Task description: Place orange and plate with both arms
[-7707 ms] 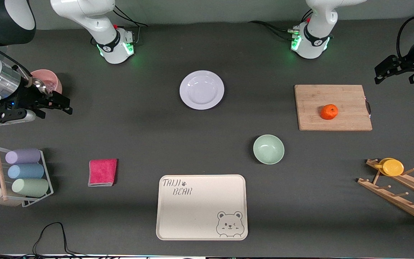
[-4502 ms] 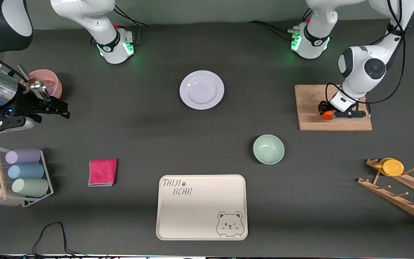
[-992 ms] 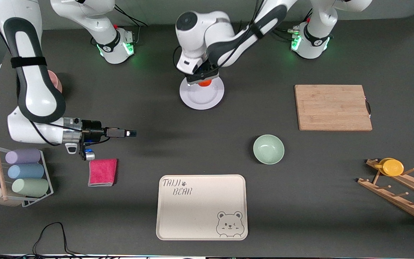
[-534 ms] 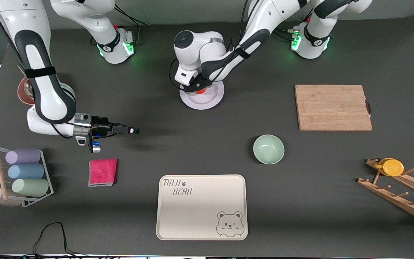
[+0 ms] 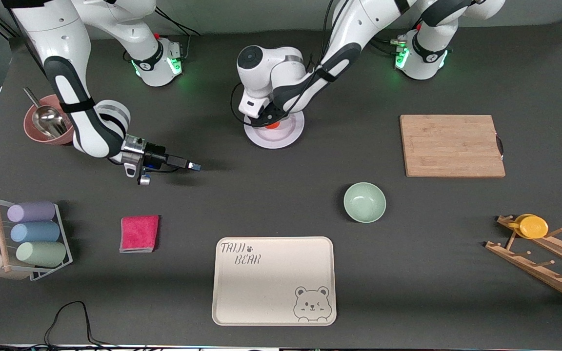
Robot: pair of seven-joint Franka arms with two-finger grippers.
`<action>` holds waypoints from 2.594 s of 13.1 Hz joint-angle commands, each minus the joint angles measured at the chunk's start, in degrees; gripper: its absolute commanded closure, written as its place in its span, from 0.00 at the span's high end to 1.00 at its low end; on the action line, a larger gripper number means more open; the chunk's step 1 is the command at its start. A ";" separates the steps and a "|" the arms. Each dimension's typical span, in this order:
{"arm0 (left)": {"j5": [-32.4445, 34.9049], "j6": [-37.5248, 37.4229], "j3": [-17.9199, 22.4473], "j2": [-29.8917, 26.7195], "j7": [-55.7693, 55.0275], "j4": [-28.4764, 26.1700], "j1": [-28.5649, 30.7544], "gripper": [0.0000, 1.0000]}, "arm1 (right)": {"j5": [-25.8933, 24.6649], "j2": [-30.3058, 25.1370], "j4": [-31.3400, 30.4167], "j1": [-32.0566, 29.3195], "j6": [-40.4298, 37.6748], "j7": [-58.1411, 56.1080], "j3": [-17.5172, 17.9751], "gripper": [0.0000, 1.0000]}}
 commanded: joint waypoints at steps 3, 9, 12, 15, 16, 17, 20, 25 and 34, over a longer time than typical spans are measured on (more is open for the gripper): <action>1.32 1.32 1.77 -0.28 -2.78 -0.95 -1.85 0.73 | 7.74 -3.96 -5.56 3.85 3.36 -6.19 -0.10 1.00; 0.71 -9.73 1.15 -6.85 0.63 -0.34 0.69 1.00 | 11.09 -12.30 -12.06 9.03 4.69 -5.58 -0.09 1.00; -4.80 -15.28 0.89 -13.43 9.67 -0.34 4.63 1.00 | 18.09 -13.02 -14.17 13.24 4.78 -7.41 -0.09 1.00; -8.34 -19.85 0.89 -19.59 19.08 -0.43 10.17 1.00 | 24.26 -11.35 -15.32 15.37 4.43 -14.54 -0.01 1.00; -9.22 -21.25 0.80 -21.26 21.97 -0.42 12.28 1.00 | 24.54 -11.26 -15.67 15.63 4.34 -14.63 0.08 1.00; -9.92 -22.66 0.89 -23.20 26.01 -0.42 14.30 1.00 | 25.50 -11.08 -15.85 17.46 4.17 -14.80 -0.01 1.00; -15.18 -26.79 0.98 -29.87 36.73 0.71 25.44 1.00 | 31.65 -8.28 -15.85 20.99 3.73 -20.25 0.08 1.00; -16.08 -34.71 1.68 -38.14 59.65 3.09 38.81 1.00 | 33.94 -4.67 -15.68 23.97 0.65 -24.56 0.26 1.00; -24.78 -37.53 1.59 -41.94 84.93 3.00 57.30 0.99 | 36.49 -2.30 -14.80 28.99 -0.75 -37.91 0.26 1.00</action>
